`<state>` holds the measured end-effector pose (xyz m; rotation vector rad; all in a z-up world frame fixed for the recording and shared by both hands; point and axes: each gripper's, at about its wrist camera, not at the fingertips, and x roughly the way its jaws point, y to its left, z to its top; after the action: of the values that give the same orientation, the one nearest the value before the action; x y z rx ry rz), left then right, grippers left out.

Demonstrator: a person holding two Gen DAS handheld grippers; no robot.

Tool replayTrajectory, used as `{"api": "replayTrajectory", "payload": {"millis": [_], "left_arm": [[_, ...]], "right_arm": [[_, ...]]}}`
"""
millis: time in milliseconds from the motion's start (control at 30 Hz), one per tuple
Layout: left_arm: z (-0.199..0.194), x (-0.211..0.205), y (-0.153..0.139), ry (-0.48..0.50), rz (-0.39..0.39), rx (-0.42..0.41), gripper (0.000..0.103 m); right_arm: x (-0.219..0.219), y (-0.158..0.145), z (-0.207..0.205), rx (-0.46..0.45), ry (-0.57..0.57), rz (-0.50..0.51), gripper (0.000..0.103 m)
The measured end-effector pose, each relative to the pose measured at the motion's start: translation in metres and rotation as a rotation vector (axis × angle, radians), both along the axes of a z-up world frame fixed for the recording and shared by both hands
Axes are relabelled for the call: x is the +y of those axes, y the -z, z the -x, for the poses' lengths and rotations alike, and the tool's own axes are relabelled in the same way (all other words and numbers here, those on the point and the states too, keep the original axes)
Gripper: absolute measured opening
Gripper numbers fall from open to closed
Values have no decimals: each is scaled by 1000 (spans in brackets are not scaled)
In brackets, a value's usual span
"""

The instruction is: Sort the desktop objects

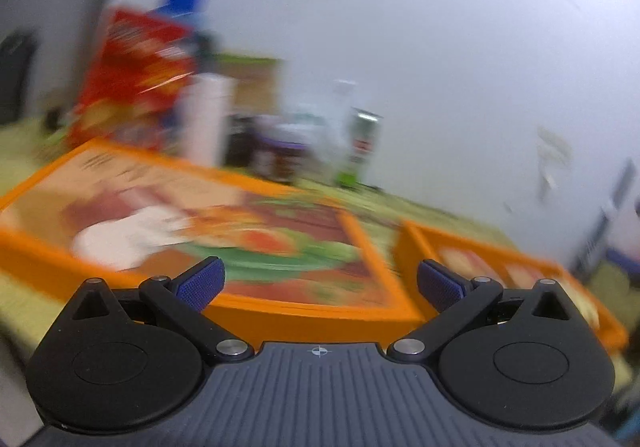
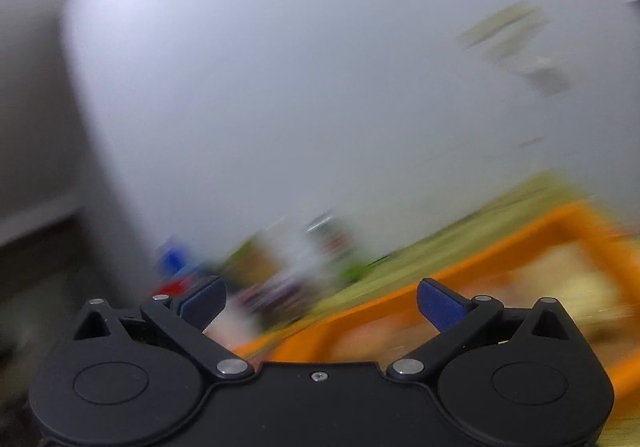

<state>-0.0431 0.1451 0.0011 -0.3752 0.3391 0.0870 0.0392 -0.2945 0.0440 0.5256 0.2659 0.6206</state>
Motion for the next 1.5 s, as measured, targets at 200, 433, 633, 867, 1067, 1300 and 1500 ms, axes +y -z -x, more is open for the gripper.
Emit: {"api": "replayTrajectory", "payload": {"millis": [200, 433, 633, 867, 1067, 1300, 1500], "left_arm": [[6, 83, 4, -224, 88, 59, 103], [-9, 133, -4, -300, -55, 95, 103], [-28, 154, 8, -354, -151, 144, 103], [-35, 163, 20, -333, -163, 195, 103], [-40, 172, 29, -309, -139, 218, 103], [-41, 180, 35, -291, -93, 212, 103], [-41, 181, 37, -297, -83, 207, 103]], "right_arm": [[132, -9, -47, 121, -221, 149, 103], [220, 10, -82, 269, -115, 343, 103], [237, 34, -105, 381, -2, 415, 103], [254, 46, -116, 414, 76, 478, 103], [271, 52, -121, 418, 69, 521, 103], [284, 57, -125, 402, 102, 542, 103], [301, 59, -119, 372, 99, 601, 103]]}}
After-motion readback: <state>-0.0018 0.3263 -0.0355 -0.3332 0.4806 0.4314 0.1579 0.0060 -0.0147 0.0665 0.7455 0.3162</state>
